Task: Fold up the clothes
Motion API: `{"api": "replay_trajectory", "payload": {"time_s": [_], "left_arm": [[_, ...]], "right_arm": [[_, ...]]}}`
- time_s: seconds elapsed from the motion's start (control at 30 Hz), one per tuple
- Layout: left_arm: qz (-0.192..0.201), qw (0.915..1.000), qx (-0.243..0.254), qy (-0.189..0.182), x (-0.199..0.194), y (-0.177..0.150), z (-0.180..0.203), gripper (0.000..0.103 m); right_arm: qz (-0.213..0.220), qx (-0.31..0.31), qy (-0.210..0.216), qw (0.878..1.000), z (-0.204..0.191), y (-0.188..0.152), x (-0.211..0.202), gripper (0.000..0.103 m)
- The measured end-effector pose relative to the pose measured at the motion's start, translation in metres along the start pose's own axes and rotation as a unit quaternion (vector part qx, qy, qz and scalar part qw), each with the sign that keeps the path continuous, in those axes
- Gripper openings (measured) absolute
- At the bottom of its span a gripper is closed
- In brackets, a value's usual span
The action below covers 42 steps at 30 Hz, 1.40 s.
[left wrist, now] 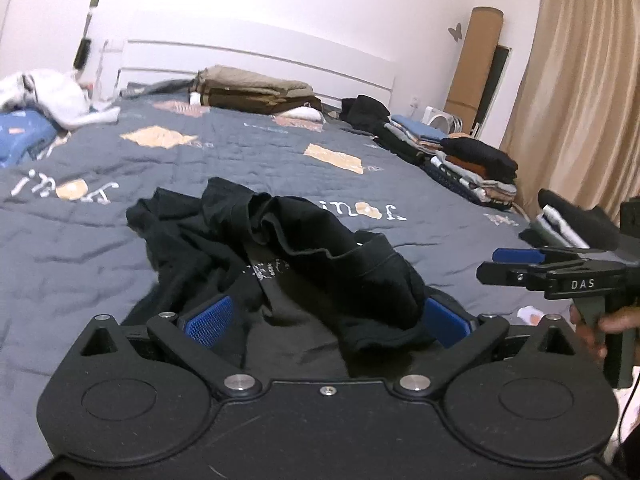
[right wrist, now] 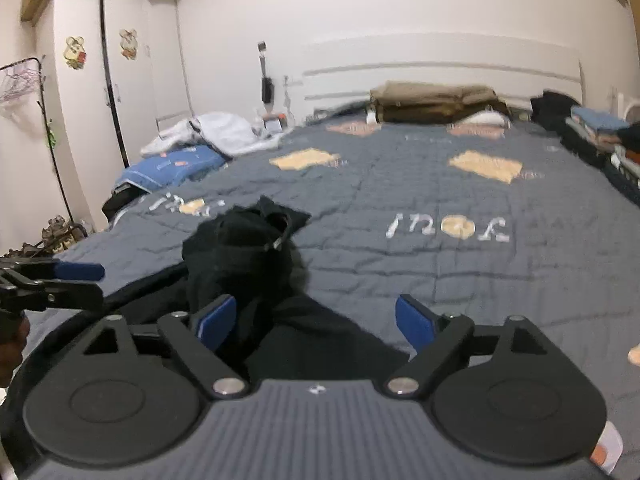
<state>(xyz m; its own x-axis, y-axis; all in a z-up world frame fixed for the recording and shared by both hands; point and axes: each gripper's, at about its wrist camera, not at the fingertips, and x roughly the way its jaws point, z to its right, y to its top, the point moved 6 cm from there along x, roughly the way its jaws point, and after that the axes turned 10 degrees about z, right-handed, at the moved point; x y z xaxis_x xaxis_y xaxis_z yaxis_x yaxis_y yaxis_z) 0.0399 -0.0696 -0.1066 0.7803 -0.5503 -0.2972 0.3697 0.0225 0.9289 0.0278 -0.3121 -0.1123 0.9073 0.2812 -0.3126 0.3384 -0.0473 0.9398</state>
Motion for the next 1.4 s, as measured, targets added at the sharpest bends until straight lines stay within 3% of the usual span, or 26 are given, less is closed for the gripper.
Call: {"api": "replay_trajectory", "payload": {"time_s": [0.27, 0.4, 0.53, 0.67, 0.87, 0.97, 1.03, 1.1, 1.17, 1.4], "left_arm": [[-0.035, 0.9993, 0.012, -0.002, -0.001, -0.01, 0.005, 0.103], [-0.051, 0.9984, 0.022, -0.007, 0.002, -0.015, 0.01, 0.103], [-0.045, 0.9982, 0.031, -0.025, 0.002, -0.019, 0.016, 0.103], [-0.027, 0.9974, 0.056, -0.038, 0.0, -0.021, 0.021, 0.103], [-0.03, 0.9981, -0.015, -0.053, 0.002, -0.02, 0.014, 0.103], [-0.033, 0.9981, -0.022, -0.047, 0.004, -0.02, 0.012, 0.103], [-0.032, 0.9985, -0.019, -0.04, 0.005, -0.022, 0.011, 0.103], [-0.034, 0.9985, -0.017, -0.038, 0.006, -0.023, 0.011, 0.103], [-0.036, 0.9985, -0.017, -0.037, 0.006, -0.023, 0.011, 0.103], [-0.03, 0.9989, -0.02, -0.031, 0.005, -0.02, 0.008, 0.103]], "right_arm": [[-0.028, -0.002, -0.001, 1.0, 0.018, -0.011, 0.017, 0.087], [-0.049, 0.029, -0.018, 0.998, 0.042, -0.024, 0.027, 0.087], [-0.067, 0.084, -0.014, 0.994, 0.057, -0.035, 0.038, 0.087], [-0.083, 0.1, -0.015, 0.991, 0.06, -0.043, 0.049, 0.087], [-0.112, 0.101, -0.013, 0.988, 0.056, -0.056, 0.063, 0.087], [-0.108, 0.117, -0.001, 0.987, 0.051, -0.058, 0.066, 0.085], [-0.106, 0.131, 0.01, 0.986, 0.048, -0.06, 0.069, 0.077], [-0.107, 0.142, 0.009, 0.984, 0.047, -0.061, 0.071, 0.042], [-0.102, 0.147, 0.001, 0.984, 0.049, -0.059, 0.069, 0.025], [-0.012, 0.152, 0.02, 0.988, 0.044, -0.008, 0.04, 0.011]]}}
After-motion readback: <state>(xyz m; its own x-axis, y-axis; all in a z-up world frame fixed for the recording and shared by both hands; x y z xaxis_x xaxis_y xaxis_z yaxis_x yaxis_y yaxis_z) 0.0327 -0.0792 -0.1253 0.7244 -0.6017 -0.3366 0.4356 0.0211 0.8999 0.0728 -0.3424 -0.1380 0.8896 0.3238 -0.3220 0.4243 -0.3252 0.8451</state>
